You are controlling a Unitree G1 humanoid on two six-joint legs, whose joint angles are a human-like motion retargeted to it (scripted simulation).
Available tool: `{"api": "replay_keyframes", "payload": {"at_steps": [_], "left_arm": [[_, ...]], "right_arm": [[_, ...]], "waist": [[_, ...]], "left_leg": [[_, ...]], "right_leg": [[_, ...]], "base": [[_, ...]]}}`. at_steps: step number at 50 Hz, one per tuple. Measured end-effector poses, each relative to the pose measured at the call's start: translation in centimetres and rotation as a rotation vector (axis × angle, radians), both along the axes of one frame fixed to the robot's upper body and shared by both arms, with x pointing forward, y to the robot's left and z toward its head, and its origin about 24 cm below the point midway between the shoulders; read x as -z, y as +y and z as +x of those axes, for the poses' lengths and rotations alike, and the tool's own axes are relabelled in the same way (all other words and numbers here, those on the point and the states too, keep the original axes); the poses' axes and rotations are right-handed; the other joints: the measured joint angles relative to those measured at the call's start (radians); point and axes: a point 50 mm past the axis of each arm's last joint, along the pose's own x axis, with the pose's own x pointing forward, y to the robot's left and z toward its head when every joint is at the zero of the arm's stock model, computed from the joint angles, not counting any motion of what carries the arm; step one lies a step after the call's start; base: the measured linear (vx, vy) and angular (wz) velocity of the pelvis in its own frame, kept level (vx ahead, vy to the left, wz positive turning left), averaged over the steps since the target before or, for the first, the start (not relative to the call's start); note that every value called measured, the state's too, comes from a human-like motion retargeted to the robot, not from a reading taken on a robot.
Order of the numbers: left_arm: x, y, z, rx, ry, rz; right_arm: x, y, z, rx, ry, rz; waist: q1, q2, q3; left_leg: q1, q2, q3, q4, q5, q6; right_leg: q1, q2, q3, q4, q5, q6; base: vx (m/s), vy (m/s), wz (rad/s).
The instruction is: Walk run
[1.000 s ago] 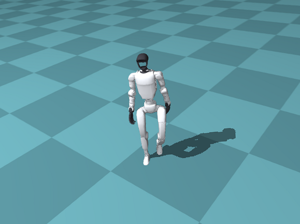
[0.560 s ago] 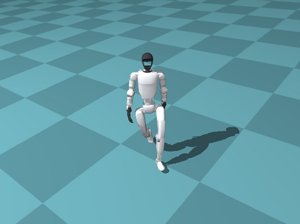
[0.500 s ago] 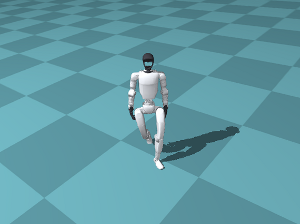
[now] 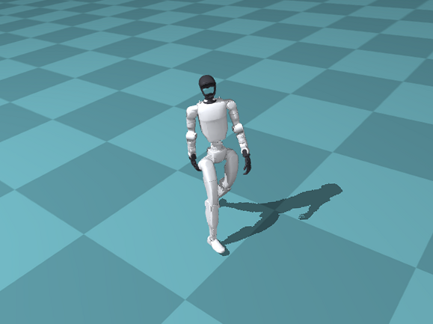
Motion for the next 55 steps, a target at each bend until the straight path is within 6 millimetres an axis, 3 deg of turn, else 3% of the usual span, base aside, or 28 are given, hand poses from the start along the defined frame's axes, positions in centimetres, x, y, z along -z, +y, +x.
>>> {"api": "replay_keyframes", "payload": {"at_steps": [2,4,5,8,10,15,18,21,23,25,27,29,30,32,34,37,39,42,45,47,48,50,52,53,55], "left_arm": [[0.9,-0.1,-5.0,-0.042,0.204,-0.027],[1.0,-0.2,-9.2,-0.044,0.381,-0.057],[1.0,-0.4,-11.2,-0.033,0.460,-0.071],[0.3,-0.8,-16.6,-0.034,0.621,-0.085],[-0.3,-0.8,-19.6,-0.048,0.686,-0.091],[-2.7,-0.2,-26.0,-0.167,0.856,-0.067],[-4.0,0.1,-28.6,-0.286,0.956,-0.038],[-5.0,-0.3,-30.4,-0.454,1.030,-0.033],[-5.2,-1.4,-30.8,-0.568,1.044,-0.074],[-4.9,-2.8,-30.6,-0.659,1.012,-0.140],[-4.3,-3.3,-29.4,-0.715,0.928,-0.209],[-3.2,-3.4,-27.2,-0.729,0.847,-0.258],[-2.5,-3.3,-25.6,-0.717,0.812,-0.273],[-1.1,-2.2,-21.9,-0.642,0.732,-0.242],[0.3,-1.3,-16.3,-0.507,0.587,-0.194],[1.1,-0.8,-7.7,-0.299,0.300,-0.155],[0.5,-0.7,-2.1,-0.181,0.094,-0.134],[-2.0,-0.4,5.6,-0.038,-0.202,-0.098],[-5.1,0.0,11.2,0.079,-0.416,-0.065],[-6.6,0.3,13.2,0.137,-0.490,-0.046],[-7.1,0.5,13.8,0.159,-0.510,-0.035],[-7.3,1.0,14.0,0.182,-0.511,-0.011],[-6.5,1.5,12.9,0.166,-0.456,0.009],[-5.7,1.6,11.9,0.153,-0.412,0.011],[-3.8,1.3,8.9,0.126,-0.295,0.006]], "right_arm": [[0.4,-0.8,2.6,-0.002,-0.073,-0.023],[0.8,-1.4,5.8,0.015,-0.159,-0.049],[0.9,-1.8,7.5,0.032,-0.207,-0.068],[0.8,-3.0,12.4,0.042,-0.374,-0.143],[0.3,-4.0,15.5,0.039,-0.501,-0.190],[-2.1,-7.2,21.7,-0.022,-0.751,-0.272],[-3.5,-9.2,23.7,-0.063,-0.813,-0.328],[-3.9,-10.0,24.0,-0.086,-0.800,-0.375],[-3.4,-9.8,23.2,-0.086,-0.756,-0.385],[-2.6,-9.2,21.7,-0.092,-0.690,-0.359],[-1.6,-7.8,20.0,-0.127,-0.626,-0.286],[-0.8,-6.4,18.2,-0.169,-0.571,-0.221],[-0.5,-5.9,17.3,-0.182,-0.545,-0.201],[0.2,-4.9,14.8,-0.160,-0.478,-0.175],[0.7,-3.9,11.3,-0.104,-0.393,-0.147],[1.0,-1.4,6.4,-0.025,-0.267,-0.066],[0.8,0.2,3.4,0.009,-0.183,-0.001],[0.1,2.3,-0.4,0.025,-0.066,0.097],[-0.7,3.7,-3.2,0.002,0.038,0.179],[-1.1,4.1,-4.5,-0.034,0.086,0.223],[-1.3,4.3,-4.9,-0.054,0.103,0.242],[-1.5,4.0,-5.5,-0.091,0.130,0.262],[-1.5,3.2,-5.4,-0.119,0.147,0.243],[-1.5,2.7,-5.3,-0.119,0.153,0.213],[-1.5,1.8,-5.3,-0.081,0.157,0.136]], "waist": [[-0.005,0.003,0.020],[-0.017,0.009,0.038],[-0.062,-0.004,0.032],[0.104,-0.072,0.024],[0.165,-0.105,0.039],[0.302,-0.117,0.054],[0.342,-0.107,0.059],[0.336,-0.117,0.043],[0.370,-0.137,0.032],[0.421,-0.171,0.010],[0.431,-0.181,-0.013],[0.362,-0.170,-0.005],[0.333,-0.170,0.017],[0.332,-0.103,0.025],[0.331,-0.024,0.039],[0.302,0.009,0.050],[0.249,0.024,0.051],[0.172,0.016,0.061],[0.106,-0.018,0.076],[0.094,-0.026,0.085],[0.098,-0.029,0.088],[0.113,-0.036,0.089],[0.112,-0.039,0.069],[0.107,-0.042,0.053],[0.039,-0.029,0.041]], "left_leg": [[-0.111,0.029,0.023,0.272,0.130,-0.008],[-0.229,0.071,0.036,0.480,0.125,0.021],[-0.287,0.055,0.019,0.495,0.092,0.056],[-0.390,0.039,0.225,0.487,-0.071,0.113],[-0.494,-0.007,0.259,0.456,-0.171,0.135],[-0.657,-0.027,0.329,0.056,-0.307,0.241],[-0.678,-0.044,0.429,-0.236,-0.396,0.262],[-0.667,-0.115,0.460,-0.428,-0.482,0.263],[-0.647,-0.109,0.502,-0.416,-0.457,0.314],[-0.621,-0.066,0.613,-0.355,-0.431,0.334],[-0.625,-0.034,0.485,-0.286,-0.412,0.334],[-0.645,-0.060,0.296,-0.165,-0.485,0.334],[-0.641,-0.093,0.243,-0.106,-0.525,0.334],[-0.551,-0.023,0.294,-0.114,-0.549,0.334],[-0.443,-0.003,0.237,-0.178,-0.558,0.334],[-0.336,-0.040,0.147,-0.246,-0.558,0.334],[-0.274,-0.061,0.083,-0.283,-0.560,0.334],[-0.186,-0.109,-0.024,-0.315,-0.576,0.334],[-0.086,-0.163,-0.149,-0.330,-0.597,0.334],[-0.024,-0.173,-0.195,-0.336,-0.602,0.329],[0.002,-0.171,-0.202,-0.334,-0.601,0.317],[0.047,-0.164,-0.201,-0.320,-0.581,0.280],[0.060,-0.162,-0.194,-0.293,-0.504,0.221],[0.061,-0.165,-0.194,-0.273,-0.440,0.181],[0.065,-0.152,-0.254,-0.177,-0.252,0.086]], "right_leg": [[0.076,0.033,-0.033,0.011,-0.038,-0.064],[0.135,0.044,-0.108,0.002,-0.053,-0.089],[0.141,0.004,-0.180,-0.003,-0.044,-0.094],[0.246,0.046,-0.030,-0.069,-0.064,-0.117],[0.294,0.036,-0.092,-0.101,-0.046,-0.126],[0.430,0.102,-0.146,-0.166,-0.094,-0.144],[0.506,0.156,-0.158,-0.176,-0.132,-0.146],[0.562,0.185,-0.194,-0.163,-0.107,-0.116],[0.592,0.180,-0.187,-0.129,-0.021,-0.052],[0.612,0.143,-0.177,-0.077,0.145,0.061],[0.600,0.155,-0.171,0.020,0.355,0.150],[0.505,0.218,-0.132,0.293,0.462,0.175],[0.447,0.229,-0.129,0.480,0.462,0.175],[0.404,0.333,-0.052,0.517,0.451,0.175],[0.329,0.383,-0.025,0.530,0.371,0.148],[0.207,0.290,-0.067,0.531,0.220,0.034],[0.134,0.199,-0.107,0.442,0.127,-0.013],[0.069,0.068,-0.157,0.207,0.098,-0.012],[0.012,0.001,-0.092,-0.022,0.041,-0.017],[-0.026,0.005,0.013,-0.154,-0.018,0.011],[-0.035,0.009,0.043,-0.223,-0.054,0.096],[-0.051,-0.017,-0.088,-0.252,-0.094,0.170],[-0.068,0.035,0.018,-0.183,-0.082,0.038],[-0.077,0.029,-0.035,-0.133,-0.081,0.012],[-0.047,-0.017,-0.134,-0.083,0.026,0.055]], "base": [[1.10,-0.54,0.16],[0.98,-0.47,1.11],[0.97,-0.47,1.11],[0.93,-0.41,-1.17],[0.95,-0.29,-0.73],[0.93,-0.24,-0.17],[1.02,-0.21,0.39],[1.10,-0.22,0.62],[1.17,-0.17,-0.53],[1.27,-0.25,-1.17],[1.38,-0.44,-0.40],[1.24,-0.23,1.48],[1.11,-0.06,1.67],[1.06,0.12,1.47],[1.06,0.29,1.76],[1.04,0.08,2.02],[0.88,-0.08,2.51],[0.95,-0.24,2.43],[0.93,-0.34,2.07],[1.05,-0.39,1.14],[0.99,-0.41,0.53],[1.03,-0.49,0.20],[1.10,-0.54,0.31],[1.05,-0.45,1.02],[1.15,-0.54,1.80]]}}
